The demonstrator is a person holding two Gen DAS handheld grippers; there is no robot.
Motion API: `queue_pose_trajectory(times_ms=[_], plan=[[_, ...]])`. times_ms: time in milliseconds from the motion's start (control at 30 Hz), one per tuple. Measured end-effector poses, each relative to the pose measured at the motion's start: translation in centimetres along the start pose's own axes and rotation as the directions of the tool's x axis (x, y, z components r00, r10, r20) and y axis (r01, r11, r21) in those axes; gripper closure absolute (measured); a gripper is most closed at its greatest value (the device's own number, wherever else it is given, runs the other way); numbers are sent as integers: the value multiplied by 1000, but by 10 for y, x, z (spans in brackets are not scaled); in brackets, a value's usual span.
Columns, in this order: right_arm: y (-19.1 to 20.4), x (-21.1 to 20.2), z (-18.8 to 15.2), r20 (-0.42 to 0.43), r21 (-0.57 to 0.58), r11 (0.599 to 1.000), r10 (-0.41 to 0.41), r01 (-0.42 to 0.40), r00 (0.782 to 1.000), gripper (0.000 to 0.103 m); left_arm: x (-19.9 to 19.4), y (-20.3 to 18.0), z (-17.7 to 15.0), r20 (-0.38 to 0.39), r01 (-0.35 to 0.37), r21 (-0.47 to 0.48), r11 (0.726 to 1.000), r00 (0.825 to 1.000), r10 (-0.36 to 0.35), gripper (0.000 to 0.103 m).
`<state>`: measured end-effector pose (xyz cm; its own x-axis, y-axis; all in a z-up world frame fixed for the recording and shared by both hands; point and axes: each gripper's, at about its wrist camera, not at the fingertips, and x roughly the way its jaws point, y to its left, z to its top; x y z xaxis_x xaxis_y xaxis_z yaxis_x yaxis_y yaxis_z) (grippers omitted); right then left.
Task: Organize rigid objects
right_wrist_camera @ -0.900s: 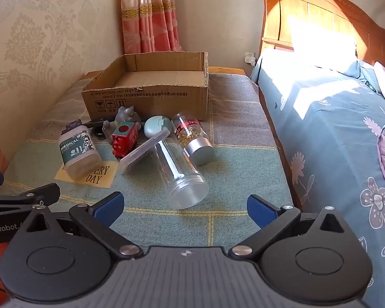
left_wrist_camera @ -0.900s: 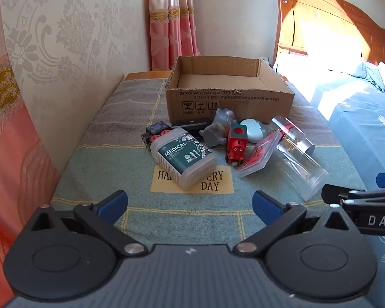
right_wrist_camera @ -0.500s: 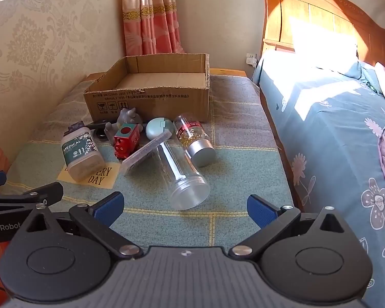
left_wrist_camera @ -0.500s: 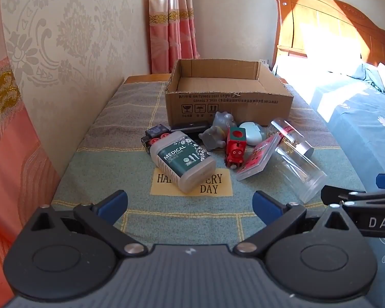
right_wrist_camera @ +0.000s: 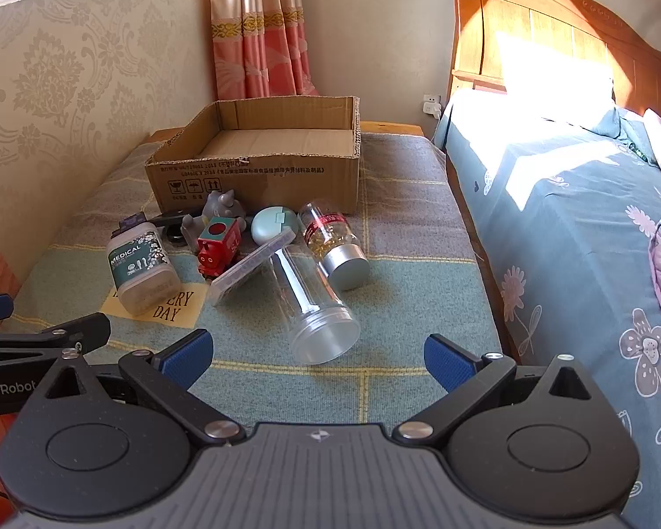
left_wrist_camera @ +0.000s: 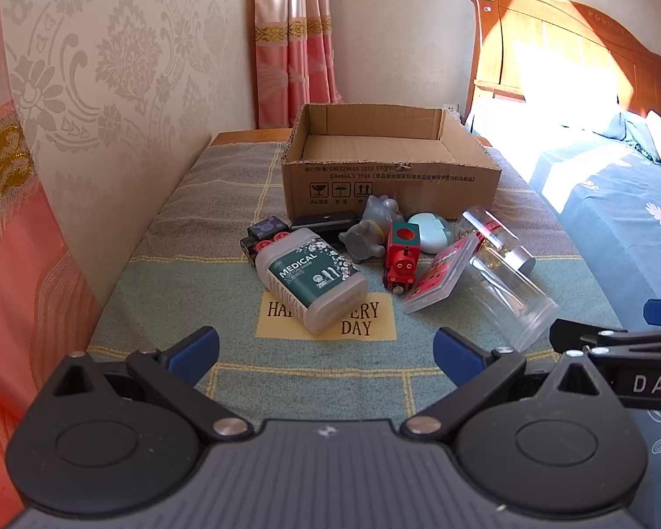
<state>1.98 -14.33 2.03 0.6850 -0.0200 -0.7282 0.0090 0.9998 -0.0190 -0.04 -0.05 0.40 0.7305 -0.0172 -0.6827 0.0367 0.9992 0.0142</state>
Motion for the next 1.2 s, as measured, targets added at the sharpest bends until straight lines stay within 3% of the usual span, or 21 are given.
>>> queue_pose_trajectory(times_ms=[1200], plan=[[1,-1,1,16,-2,1000,9,-9,1000,0,-3,1,2,1,-1,-4,1000,1000,1,1]])
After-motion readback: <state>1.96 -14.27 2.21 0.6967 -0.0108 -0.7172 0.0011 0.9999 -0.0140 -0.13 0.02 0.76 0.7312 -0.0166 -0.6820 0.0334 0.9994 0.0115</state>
